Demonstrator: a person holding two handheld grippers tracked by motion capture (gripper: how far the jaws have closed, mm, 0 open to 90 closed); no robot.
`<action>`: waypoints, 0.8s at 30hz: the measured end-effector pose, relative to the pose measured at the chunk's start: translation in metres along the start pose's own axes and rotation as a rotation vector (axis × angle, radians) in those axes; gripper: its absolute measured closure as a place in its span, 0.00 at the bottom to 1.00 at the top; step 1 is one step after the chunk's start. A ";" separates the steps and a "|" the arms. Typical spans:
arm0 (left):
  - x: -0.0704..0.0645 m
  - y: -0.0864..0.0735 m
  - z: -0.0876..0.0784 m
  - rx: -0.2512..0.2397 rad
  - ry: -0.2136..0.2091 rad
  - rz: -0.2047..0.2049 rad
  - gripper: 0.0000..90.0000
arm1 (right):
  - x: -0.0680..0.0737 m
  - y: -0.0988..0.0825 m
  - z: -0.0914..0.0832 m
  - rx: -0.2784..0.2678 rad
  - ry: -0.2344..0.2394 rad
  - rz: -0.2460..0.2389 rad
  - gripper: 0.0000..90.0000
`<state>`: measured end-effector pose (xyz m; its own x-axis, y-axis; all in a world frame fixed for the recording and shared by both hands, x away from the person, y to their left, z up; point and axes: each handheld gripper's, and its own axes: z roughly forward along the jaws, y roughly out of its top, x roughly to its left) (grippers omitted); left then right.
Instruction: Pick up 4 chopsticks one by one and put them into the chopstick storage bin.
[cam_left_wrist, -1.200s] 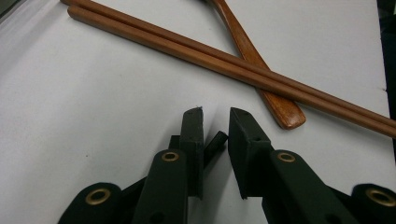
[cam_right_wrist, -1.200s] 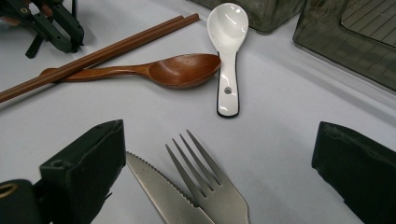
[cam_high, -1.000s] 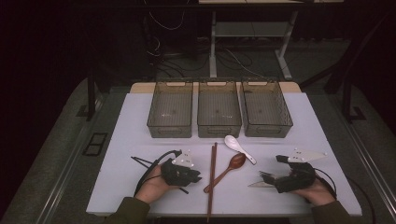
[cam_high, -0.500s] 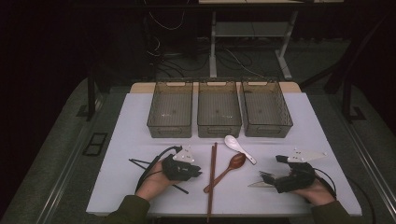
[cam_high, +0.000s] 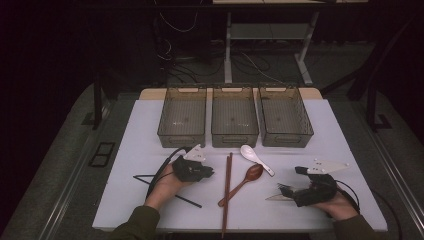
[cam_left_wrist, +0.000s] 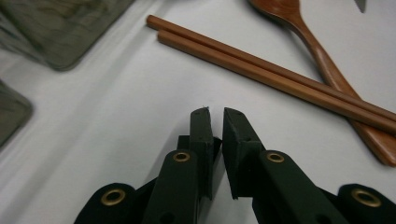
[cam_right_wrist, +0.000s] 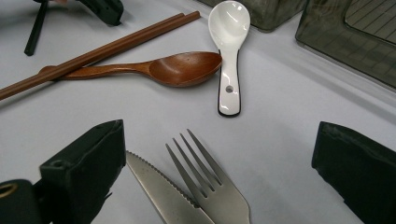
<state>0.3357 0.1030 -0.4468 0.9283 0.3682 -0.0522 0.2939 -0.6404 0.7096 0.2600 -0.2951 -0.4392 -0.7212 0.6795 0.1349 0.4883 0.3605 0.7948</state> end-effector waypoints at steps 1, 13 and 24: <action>0.002 0.000 0.000 0.000 0.002 -0.002 0.90 | 0.000 0.000 0.000 0.000 0.000 0.000 0.03; 0.023 0.005 0.004 -0.006 0.081 -0.036 0.92 | 0.000 0.000 0.000 0.000 0.001 -0.001 0.03; 0.025 0.006 -0.007 -0.049 0.090 -0.095 0.75 | 0.000 0.000 -0.001 -0.001 0.003 0.000 0.03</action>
<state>0.3591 0.1129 -0.4391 0.8722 0.4855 -0.0589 0.3656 -0.5672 0.7380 0.2596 -0.2955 -0.4388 -0.7229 0.6773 0.1367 0.4877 0.3599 0.7954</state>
